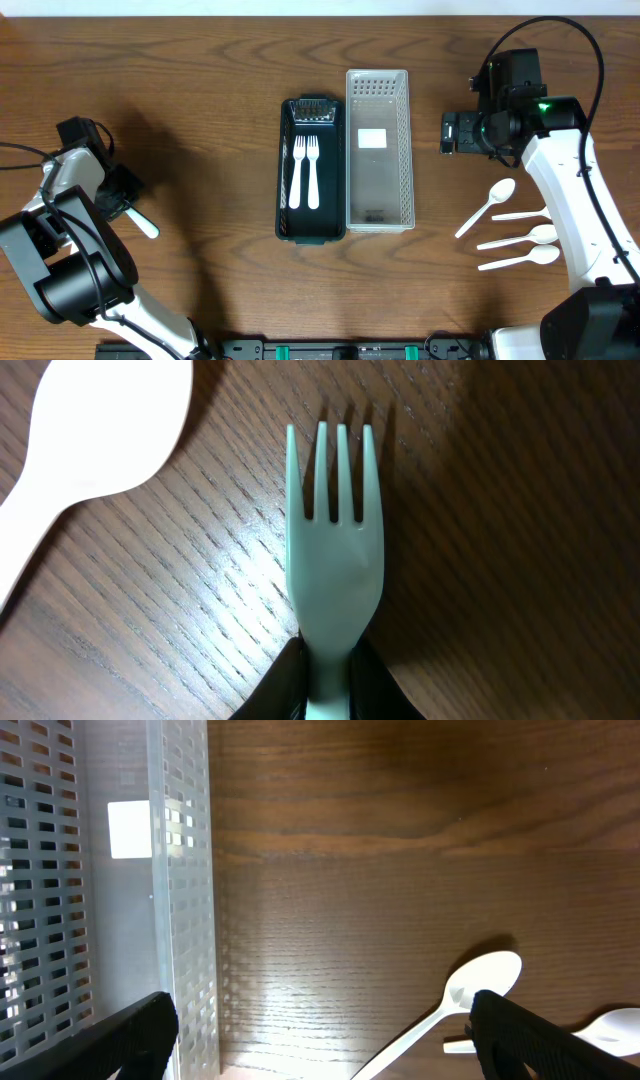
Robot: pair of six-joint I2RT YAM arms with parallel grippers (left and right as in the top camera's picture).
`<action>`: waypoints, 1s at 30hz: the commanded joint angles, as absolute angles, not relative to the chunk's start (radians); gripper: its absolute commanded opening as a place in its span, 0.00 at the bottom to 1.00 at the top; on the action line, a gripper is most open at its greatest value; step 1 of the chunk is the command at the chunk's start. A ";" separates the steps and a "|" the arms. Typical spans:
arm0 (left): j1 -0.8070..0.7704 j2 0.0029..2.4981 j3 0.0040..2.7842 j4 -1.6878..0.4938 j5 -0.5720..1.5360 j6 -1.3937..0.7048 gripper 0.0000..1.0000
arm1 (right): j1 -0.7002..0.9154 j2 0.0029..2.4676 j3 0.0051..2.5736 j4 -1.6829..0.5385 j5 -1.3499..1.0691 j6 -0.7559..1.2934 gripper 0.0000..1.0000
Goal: Pack container
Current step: 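Move the left gripper to the pale green fork and grasp it, then carry the pale green fork into the black basket and release it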
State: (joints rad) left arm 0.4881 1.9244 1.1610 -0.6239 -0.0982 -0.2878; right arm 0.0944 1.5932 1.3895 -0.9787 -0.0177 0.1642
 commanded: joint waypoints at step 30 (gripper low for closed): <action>-0.406 1.714 1.659 -1.068 -0.070 -0.379 0.10 | 0.092 1.589 1.400 -0.936 -0.007 0.160 0.95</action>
